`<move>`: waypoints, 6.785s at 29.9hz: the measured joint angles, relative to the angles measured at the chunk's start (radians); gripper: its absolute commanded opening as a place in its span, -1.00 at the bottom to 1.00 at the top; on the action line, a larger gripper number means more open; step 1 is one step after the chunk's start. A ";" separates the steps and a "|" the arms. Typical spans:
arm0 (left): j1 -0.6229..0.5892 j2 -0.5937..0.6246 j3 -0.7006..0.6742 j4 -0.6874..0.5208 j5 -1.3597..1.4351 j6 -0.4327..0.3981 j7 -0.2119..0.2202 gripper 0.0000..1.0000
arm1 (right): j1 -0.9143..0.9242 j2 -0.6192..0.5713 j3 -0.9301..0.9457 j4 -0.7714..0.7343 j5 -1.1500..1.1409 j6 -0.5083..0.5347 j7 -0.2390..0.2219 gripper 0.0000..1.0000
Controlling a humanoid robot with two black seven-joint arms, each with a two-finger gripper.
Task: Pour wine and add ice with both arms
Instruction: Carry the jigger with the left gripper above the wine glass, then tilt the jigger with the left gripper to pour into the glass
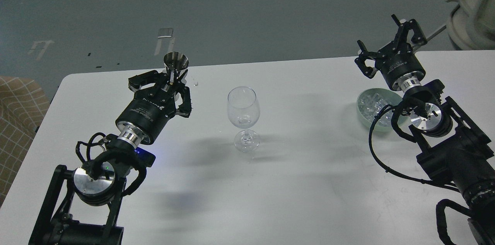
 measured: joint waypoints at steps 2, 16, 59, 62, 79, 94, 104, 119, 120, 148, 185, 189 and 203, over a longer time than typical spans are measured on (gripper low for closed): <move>0.002 0.000 0.003 -0.003 0.001 0.002 0.000 -0.83 | 0.000 0.000 0.000 0.000 0.000 0.000 0.000 1.00; -0.003 0.000 0.105 -0.005 0.082 0.009 0.000 -0.84 | -0.013 -0.004 -0.001 -0.004 0.000 0.000 0.000 1.00; -0.133 0.000 0.212 0.037 0.186 0.044 0.011 -0.83 | -0.042 -0.005 0.003 0.000 0.002 0.006 0.002 1.00; -0.137 0.000 0.212 0.037 0.190 0.043 0.017 -0.83 | -0.043 -0.005 0.003 0.000 0.002 0.006 0.002 1.00; -0.181 0.049 0.215 0.052 0.194 0.036 0.041 -0.83 | -0.038 -0.004 0.008 0.000 0.003 0.008 0.002 1.00; -0.234 0.115 0.216 0.070 0.281 -0.040 0.059 -0.83 | -0.041 -0.013 0.011 0.000 0.003 0.010 0.002 1.00; -0.247 0.118 0.216 0.066 0.284 -0.051 0.066 -0.83 | -0.042 -0.020 0.011 0.000 0.005 0.012 0.002 1.00; -0.273 0.122 0.285 0.070 0.329 -0.059 0.066 -0.83 | -0.038 -0.014 0.016 0.005 0.006 0.012 0.002 1.00; -0.275 0.123 0.286 0.072 0.332 -0.060 0.066 -0.83 | -0.038 -0.015 0.016 0.005 0.006 0.012 0.002 1.00; -0.287 0.196 0.287 0.106 0.423 -0.180 0.064 -0.83 | -0.034 -0.019 0.019 0.005 0.006 0.012 0.002 1.00; -0.300 0.269 0.304 0.142 0.524 -0.285 0.066 -0.83 | -0.036 -0.020 0.019 0.005 0.006 0.014 0.002 1.00; -0.311 0.270 0.305 0.156 0.524 -0.286 0.066 -0.83 | -0.036 -0.020 0.019 0.005 0.006 0.014 0.002 1.00; -0.342 0.269 0.330 0.165 0.581 -0.312 0.069 -0.83 | -0.038 -0.023 0.020 0.003 0.007 0.016 0.002 1.00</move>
